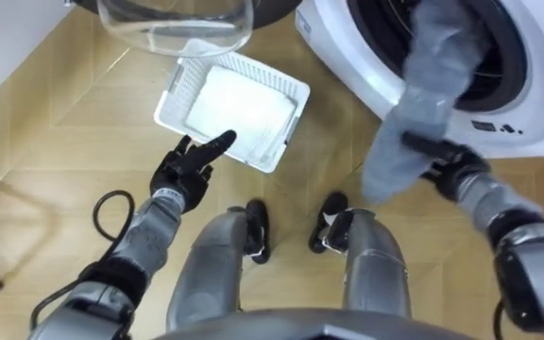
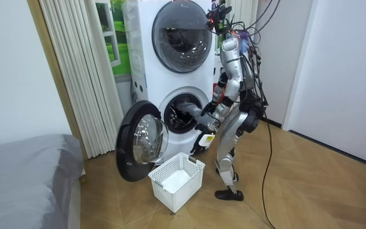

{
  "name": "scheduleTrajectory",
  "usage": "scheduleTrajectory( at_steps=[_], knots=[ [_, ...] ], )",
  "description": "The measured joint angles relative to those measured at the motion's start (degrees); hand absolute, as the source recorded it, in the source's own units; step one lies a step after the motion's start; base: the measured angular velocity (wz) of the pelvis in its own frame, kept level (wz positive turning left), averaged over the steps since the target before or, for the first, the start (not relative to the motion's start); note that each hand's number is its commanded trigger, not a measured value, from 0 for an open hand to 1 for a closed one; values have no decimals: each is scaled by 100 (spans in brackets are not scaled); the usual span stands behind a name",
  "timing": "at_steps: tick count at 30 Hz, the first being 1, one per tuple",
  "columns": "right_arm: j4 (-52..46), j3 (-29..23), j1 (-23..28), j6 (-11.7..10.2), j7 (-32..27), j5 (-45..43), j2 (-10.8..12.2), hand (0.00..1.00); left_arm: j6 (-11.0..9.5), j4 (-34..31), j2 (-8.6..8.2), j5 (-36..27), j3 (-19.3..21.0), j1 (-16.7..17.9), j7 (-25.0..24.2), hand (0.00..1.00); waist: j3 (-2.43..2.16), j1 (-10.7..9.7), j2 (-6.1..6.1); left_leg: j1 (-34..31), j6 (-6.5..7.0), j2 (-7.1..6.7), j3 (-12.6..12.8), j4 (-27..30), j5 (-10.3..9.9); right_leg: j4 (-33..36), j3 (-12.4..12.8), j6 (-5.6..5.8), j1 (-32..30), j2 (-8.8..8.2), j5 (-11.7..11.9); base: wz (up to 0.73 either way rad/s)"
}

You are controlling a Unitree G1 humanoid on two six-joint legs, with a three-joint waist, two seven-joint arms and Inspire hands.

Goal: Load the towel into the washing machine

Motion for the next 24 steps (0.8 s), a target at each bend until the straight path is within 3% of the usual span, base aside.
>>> scheduleTrajectory(
  at_steps=[4,5,8,12,16,17,18,21,24],
  knots=[
    [-2,-170,-311,85,9,459,-255,100,95,-81,60,80,-26,119,23,0,-1,-4,-193,-45,0,-20,-3,87,4,165,-9,-41,-62,-63,-33,4],
    [0,-195,-356,193,16,642,-353,100,129,-168,95,76,-57,157,22,0,0,-3,-239,-49,1,-36,-13,110,4,224,-23,-42,-66,-92,-56,12],
    [-5,-197,-412,410,10,865,-400,100,152,-463,206,79,-108,340,19,0,5,-6,-368,-117,12,-46,7,172,-5,300,19,-31,-156,-127,-100,5],
    [-29,-197,-492,591,-65,1496,-460,100,217,-567,232,135,-117,412,14,0,24,-5,-453,-243,23,-62,-5,280,-12,411,6,-44,-274,-181,-122,2],
    [-509,-198,-592,974,-342,2090,-517,100,214,-786,318,221,-45,655,19,0,21,-168,-547,-339,45,-99,-7,382,-25,554,-13,-58,-367,-279,-163,4],
    [-516,-198,-605,997,-349,2185,-517,73,213,-786,318,251,-33,669,27,0,18,-172,-561,-339,48,-100,-7,390,-27,558,-12,-56,-366,-279,-164,7],
    [-517,-198,-629,1014,-377,2289,-517,0,205,-790,316,290,-23,680,29,0,21,-183,-598,-340,50,-112,-12,397,-27,574,-9,-52,-365,-288,-167,7],
    [-554,-200,-831,1229,-609,2499,-517,0,198,-958,312,300,45,781,165,0,23,-324,-648,-361,81,-150,-27,443,-29,632,-7,-25,-371,-313,-191,8],
    [-565,-323,-961,1293,-802,2830,-517,0,198,-1011,206,302,129,822,253,0,22,-362,-649,-420,132,-169,-23,539,-58,714,0,2,-429,-356,-203,2]
  ],
)
